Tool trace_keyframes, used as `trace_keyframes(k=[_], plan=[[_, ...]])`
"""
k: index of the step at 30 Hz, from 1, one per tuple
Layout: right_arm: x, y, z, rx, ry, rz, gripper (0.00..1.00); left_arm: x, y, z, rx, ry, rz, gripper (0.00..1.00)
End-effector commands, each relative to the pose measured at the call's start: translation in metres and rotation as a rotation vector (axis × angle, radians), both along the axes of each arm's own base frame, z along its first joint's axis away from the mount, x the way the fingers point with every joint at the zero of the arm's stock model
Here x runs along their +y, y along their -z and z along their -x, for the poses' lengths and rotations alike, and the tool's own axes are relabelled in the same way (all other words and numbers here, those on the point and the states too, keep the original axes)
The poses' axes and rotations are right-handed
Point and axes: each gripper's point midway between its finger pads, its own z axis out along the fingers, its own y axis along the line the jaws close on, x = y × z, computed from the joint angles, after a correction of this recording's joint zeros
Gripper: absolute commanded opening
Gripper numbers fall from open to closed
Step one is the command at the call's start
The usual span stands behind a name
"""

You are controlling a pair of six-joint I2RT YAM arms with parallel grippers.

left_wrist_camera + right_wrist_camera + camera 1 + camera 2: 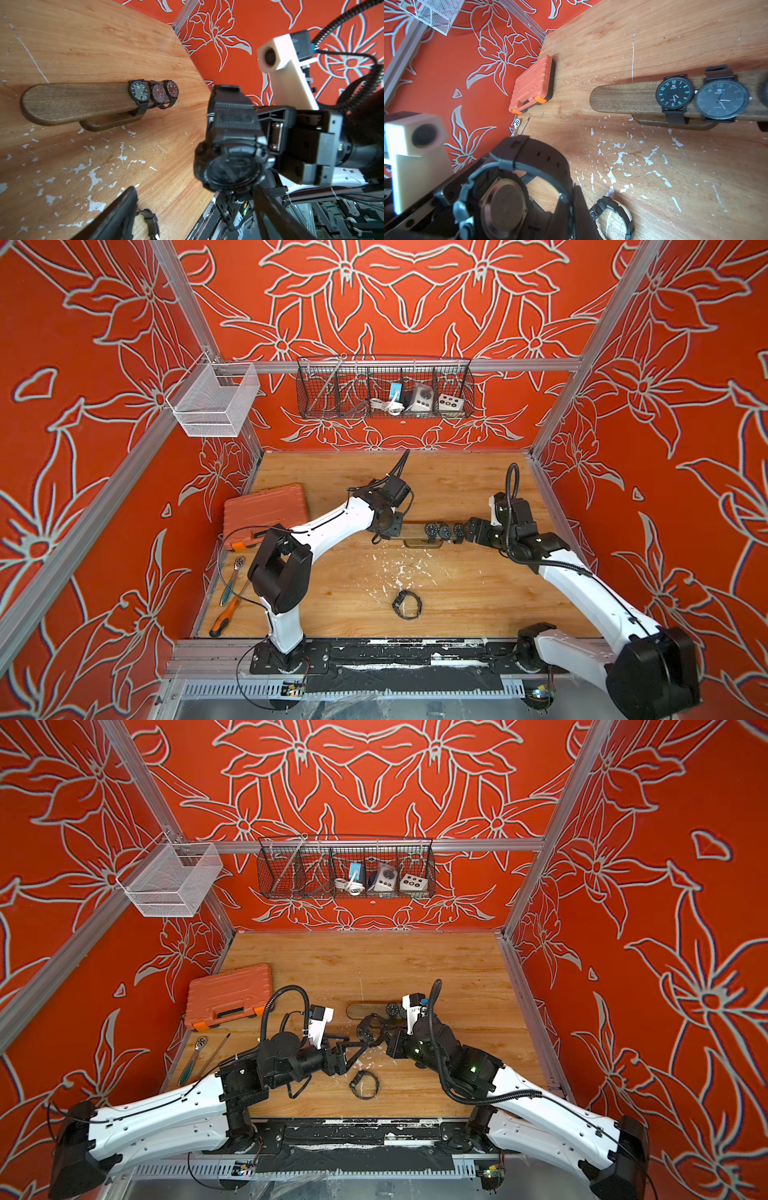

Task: Place watch on stand
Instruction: Place the watch on the stand.

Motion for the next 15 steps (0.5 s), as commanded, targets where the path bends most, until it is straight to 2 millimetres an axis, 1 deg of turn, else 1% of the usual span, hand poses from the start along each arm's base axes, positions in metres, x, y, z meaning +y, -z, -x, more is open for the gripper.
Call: trace_keyframes(k=[1,4,8,10,15], plan=[[0.0009,-0.0038,-0.0037,-0.011,0.038,-0.027,0.00,-0.0069,-0.0226,-0.0020,-0.042,-0.001,0.047,0.86],[0.0026,-0.0045,-0.0035,-0.017,0.045,-0.027,0.00,-0.0091,-0.0223,-0.0032,-0.043,-0.006,0.038,0.85],[0.0046,-0.0041,-0.0032,-0.022,0.055,-0.015,0.00,-0.0099,-0.0225,-0.0058,-0.043,-0.018,0.024,0.82],[0.0057,-0.0047,-0.0027,-0.027,0.058,-0.017,0.00,-0.0098,-0.0210,-0.0070,-0.038,-0.026,0.010,0.79],[0.0076,-0.0053,-0.0020,-0.032,0.059,-0.010,0.00,-0.0109,-0.0207,-0.0086,-0.037,-0.029,-0.002,0.67]])
